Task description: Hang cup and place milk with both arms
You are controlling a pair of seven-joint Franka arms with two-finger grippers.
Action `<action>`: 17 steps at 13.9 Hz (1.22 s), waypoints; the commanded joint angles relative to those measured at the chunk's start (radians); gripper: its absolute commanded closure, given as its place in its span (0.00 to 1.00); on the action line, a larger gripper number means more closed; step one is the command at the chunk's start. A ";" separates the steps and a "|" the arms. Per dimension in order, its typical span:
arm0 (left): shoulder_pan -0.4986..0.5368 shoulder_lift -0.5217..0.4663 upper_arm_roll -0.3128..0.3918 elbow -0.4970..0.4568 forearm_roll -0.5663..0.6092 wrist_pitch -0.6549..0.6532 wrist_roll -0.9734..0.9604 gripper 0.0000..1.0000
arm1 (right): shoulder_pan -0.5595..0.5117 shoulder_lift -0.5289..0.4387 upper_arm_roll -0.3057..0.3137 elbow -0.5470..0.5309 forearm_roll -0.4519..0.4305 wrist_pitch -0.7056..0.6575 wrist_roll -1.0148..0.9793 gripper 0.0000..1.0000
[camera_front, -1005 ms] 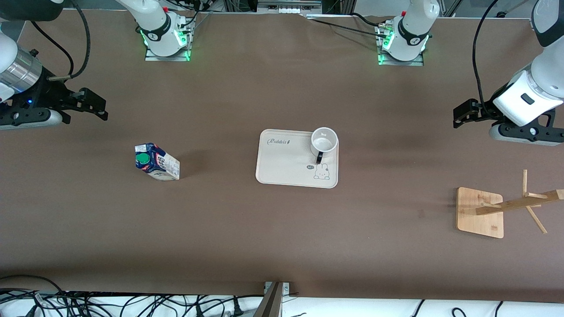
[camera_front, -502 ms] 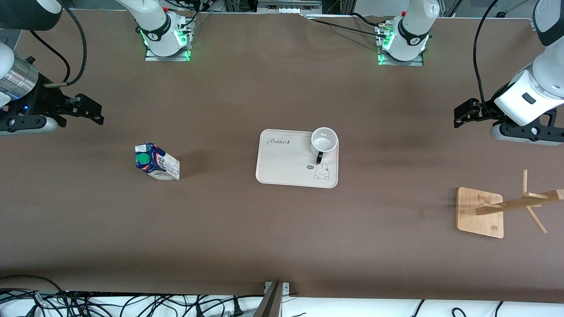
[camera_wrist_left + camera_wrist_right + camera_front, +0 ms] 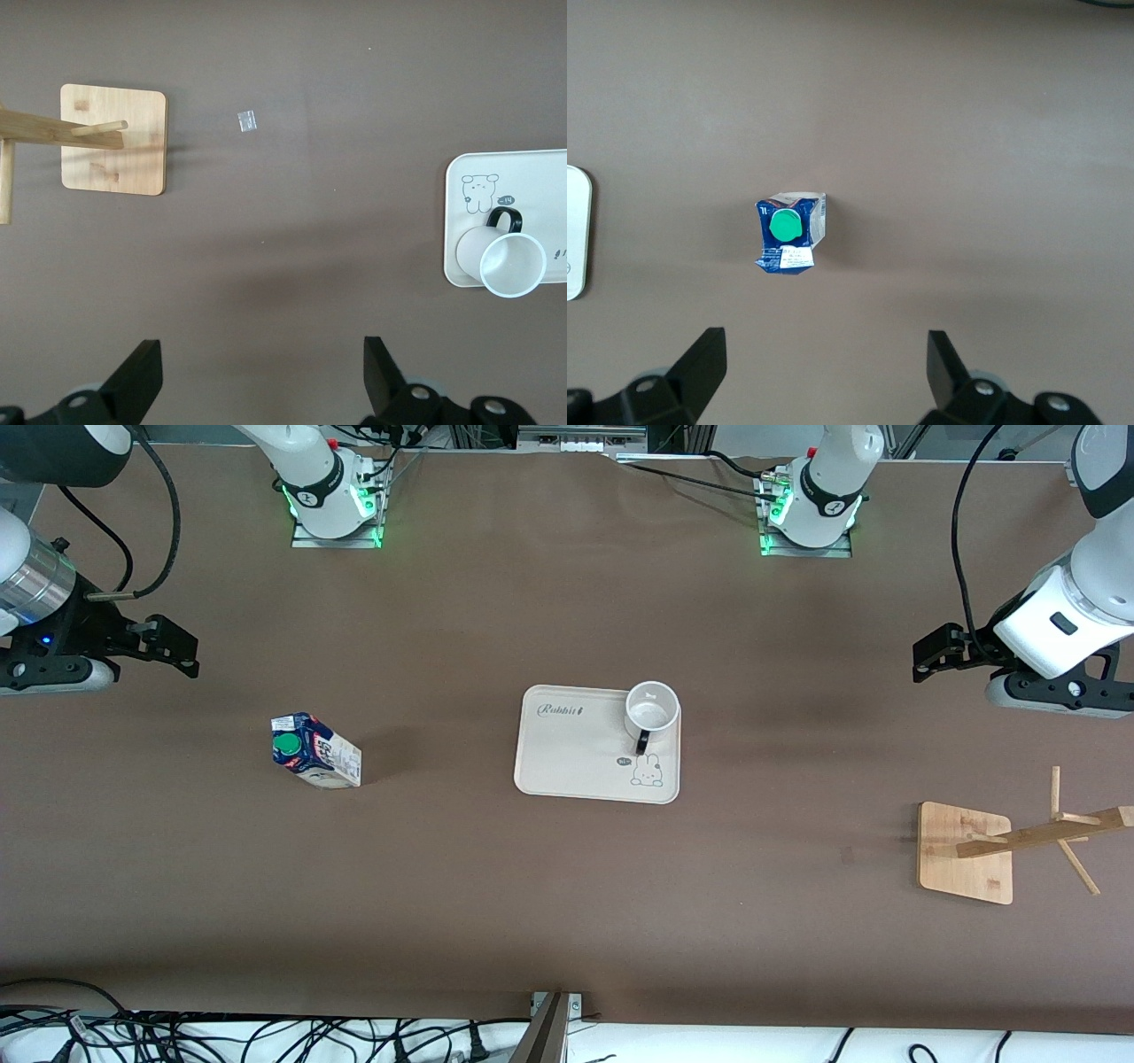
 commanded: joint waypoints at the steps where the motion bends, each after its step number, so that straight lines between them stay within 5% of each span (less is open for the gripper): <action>1: -0.007 0.014 0.000 0.031 -0.014 -0.023 0.002 0.00 | 0.001 0.007 0.004 0.018 -0.013 -0.002 0.000 0.00; 8: -0.211 0.114 -0.043 0.036 -0.063 0.008 -0.368 0.00 | 0.000 0.007 0.004 0.018 -0.010 -0.005 0.001 0.00; 17: -0.490 0.404 -0.041 0.005 -0.046 0.336 -0.629 0.00 | -0.005 0.008 0.003 0.018 -0.008 -0.008 -0.010 0.00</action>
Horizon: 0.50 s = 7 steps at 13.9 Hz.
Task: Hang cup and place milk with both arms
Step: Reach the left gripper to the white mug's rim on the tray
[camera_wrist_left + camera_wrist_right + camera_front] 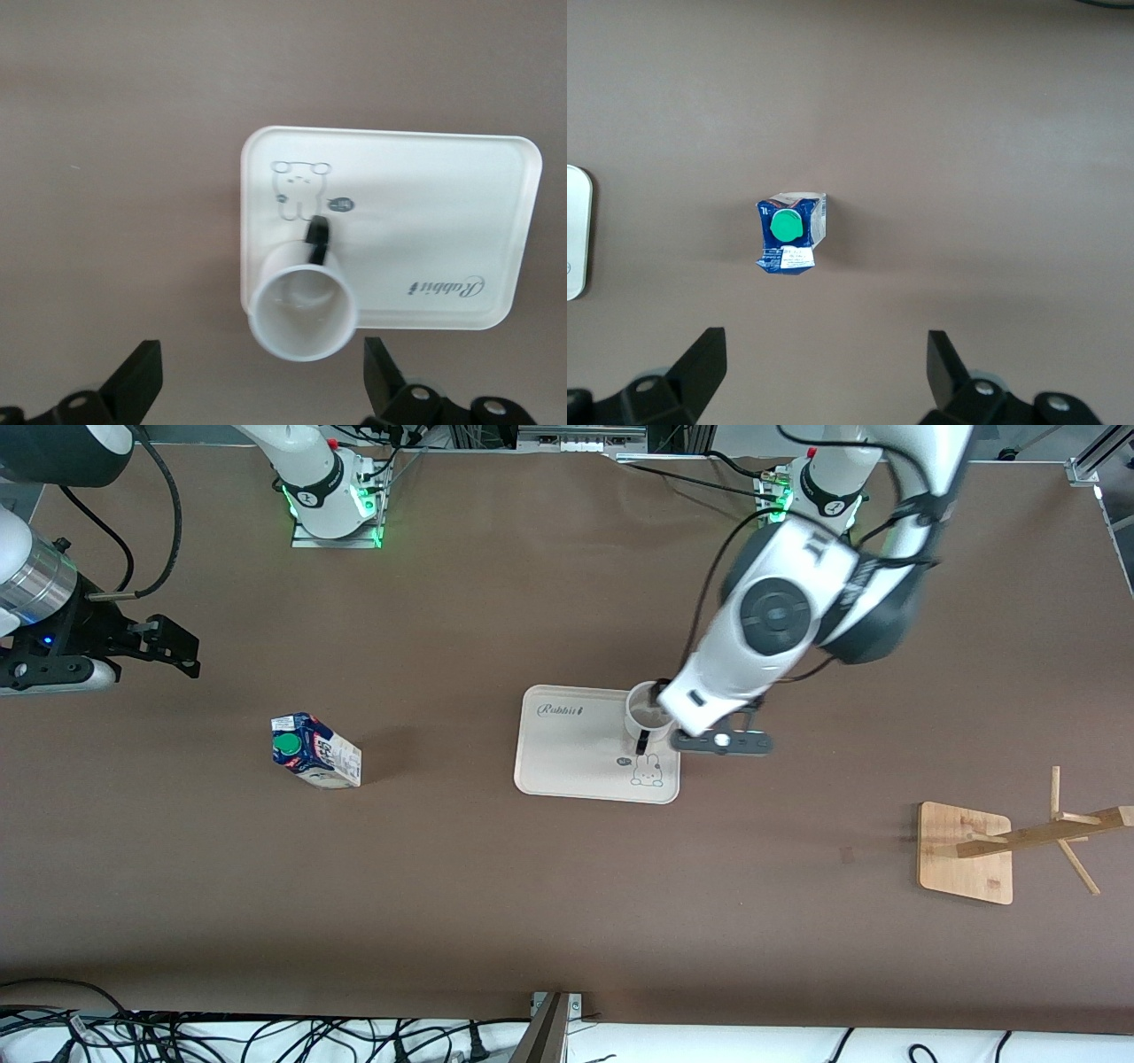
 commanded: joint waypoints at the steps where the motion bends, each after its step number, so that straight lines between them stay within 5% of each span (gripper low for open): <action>1: -0.084 0.074 0.016 -0.021 0.007 0.101 -0.094 0.00 | -0.004 0.007 0.001 0.018 -0.008 -0.011 -0.010 0.00; 7: -0.158 0.114 0.016 -0.231 0.115 0.392 -0.269 0.00 | -0.004 0.007 0.001 0.013 -0.008 -0.018 -0.004 0.00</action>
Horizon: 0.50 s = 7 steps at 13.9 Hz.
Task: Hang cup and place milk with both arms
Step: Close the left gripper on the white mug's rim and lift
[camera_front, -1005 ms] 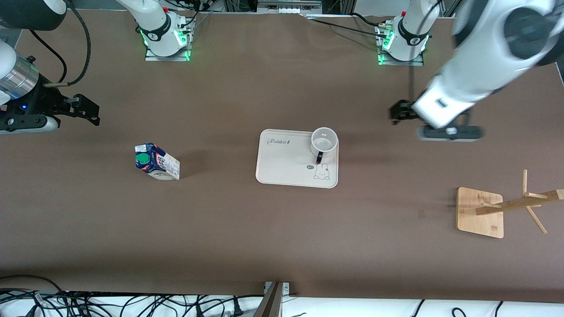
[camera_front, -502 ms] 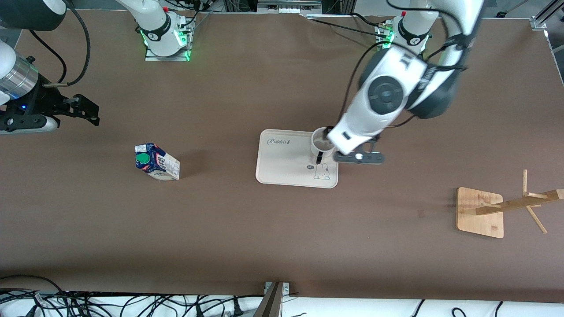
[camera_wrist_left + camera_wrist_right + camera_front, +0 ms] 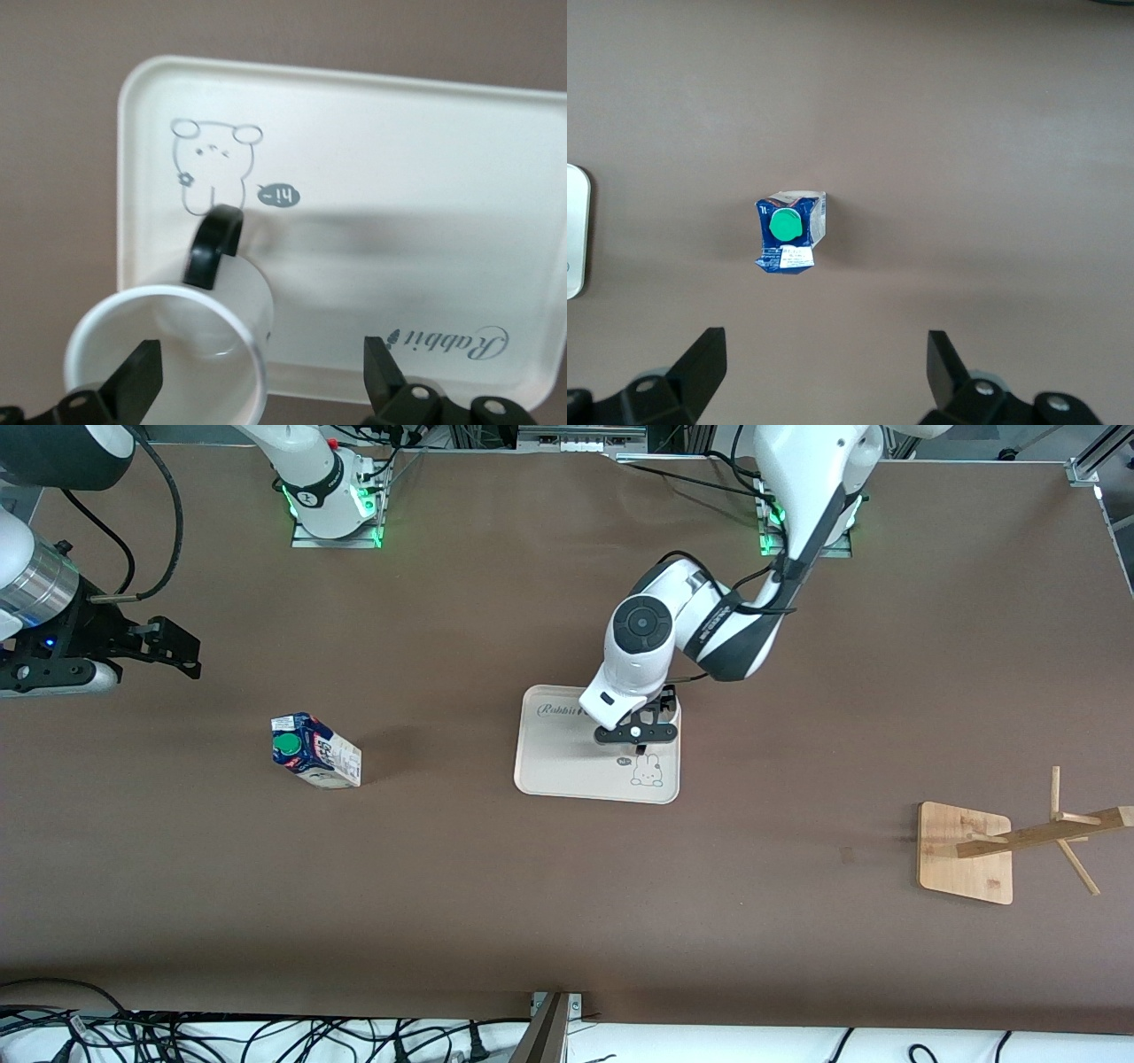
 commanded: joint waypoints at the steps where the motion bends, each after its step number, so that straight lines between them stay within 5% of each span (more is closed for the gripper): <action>1: -0.022 -0.006 0.014 -0.043 0.023 0.042 -0.056 0.14 | -0.004 0.002 0.002 0.013 -0.008 -0.014 -0.004 0.00; 3: -0.024 -0.001 0.012 -0.041 0.026 0.038 -0.053 0.81 | -0.004 0.001 0.002 0.013 -0.008 -0.014 -0.002 0.00; 4: -0.024 -0.001 0.014 -0.041 0.041 0.029 -0.050 0.83 | -0.004 0.001 0.002 0.013 -0.008 -0.014 -0.002 0.00; 5: -0.021 -0.004 0.012 -0.038 0.052 0.024 -0.050 0.99 | -0.004 0.002 0.003 0.013 -0.008 -0.014 -0.002 0.00; 7: -0.022 -0.004 0.014 -0.034 0.054 0.018 -0.048 1.00 | -0.004 0.001 0.002 0.011 -0.007 -0.016 0.000 0.00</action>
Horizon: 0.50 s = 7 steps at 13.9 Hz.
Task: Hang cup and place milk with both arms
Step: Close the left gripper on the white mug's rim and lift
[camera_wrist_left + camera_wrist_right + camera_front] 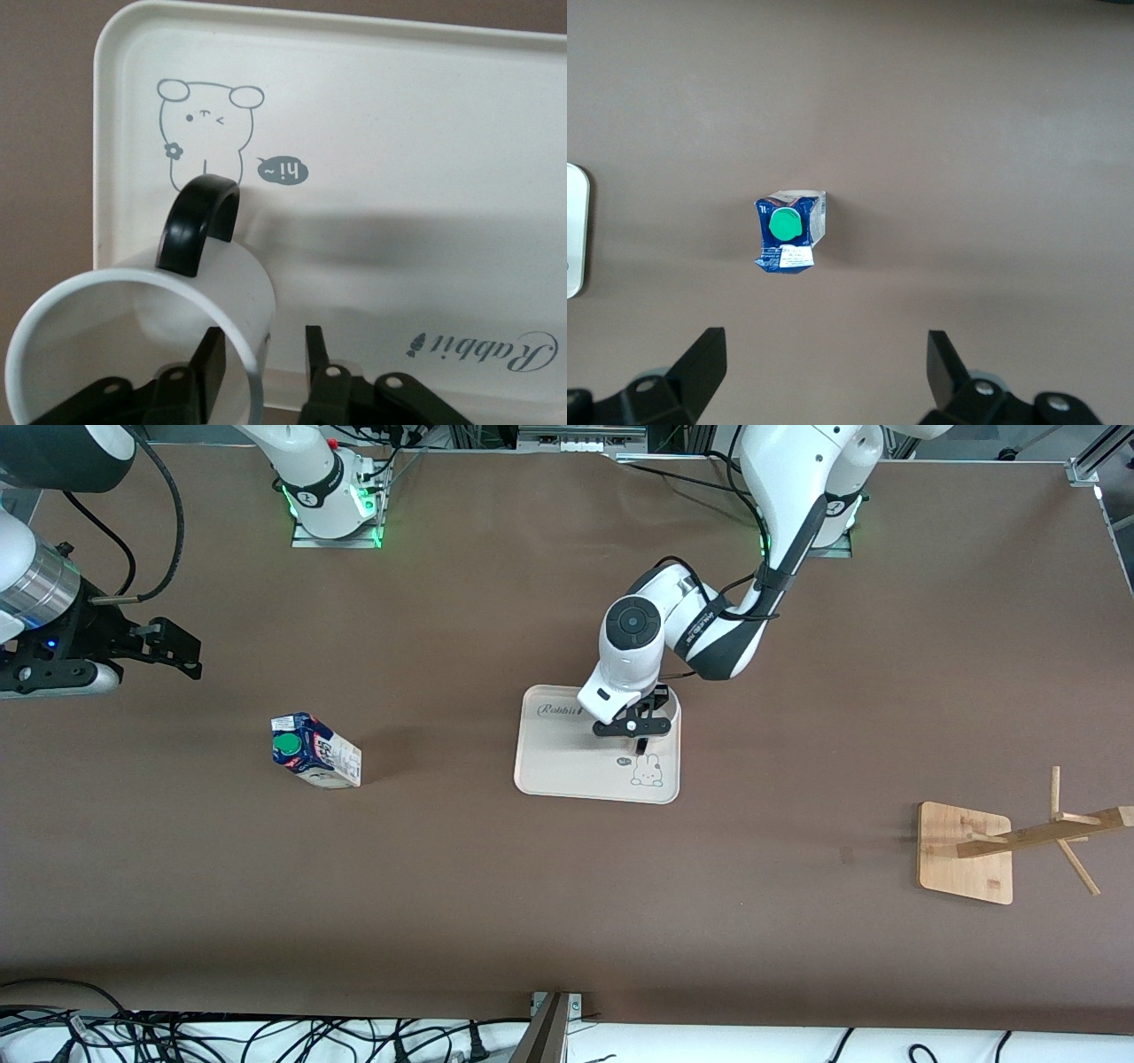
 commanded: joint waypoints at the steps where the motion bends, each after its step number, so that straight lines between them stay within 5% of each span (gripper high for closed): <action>1: -0.009 -0.016 0.011 0.002 0.026 -0.017 -0.012 1.00 | -0.004 0.000 0.002 0.011 -0.008 -0.015 0.000 0.00; 4: 0.007 -0.058 0.020 0.005 0.026 -0.028 0.010 1.00 | -0.004 0.000 0.002 0.011 -0.008 -0.015 0.001 0.00; 7: 0.104 -0.201 0.023 0.037 0.026 -0.155 0.063 1.00 | -0.004 0.000 0.003 0.011 -0.007 -0.015 0.003 0.00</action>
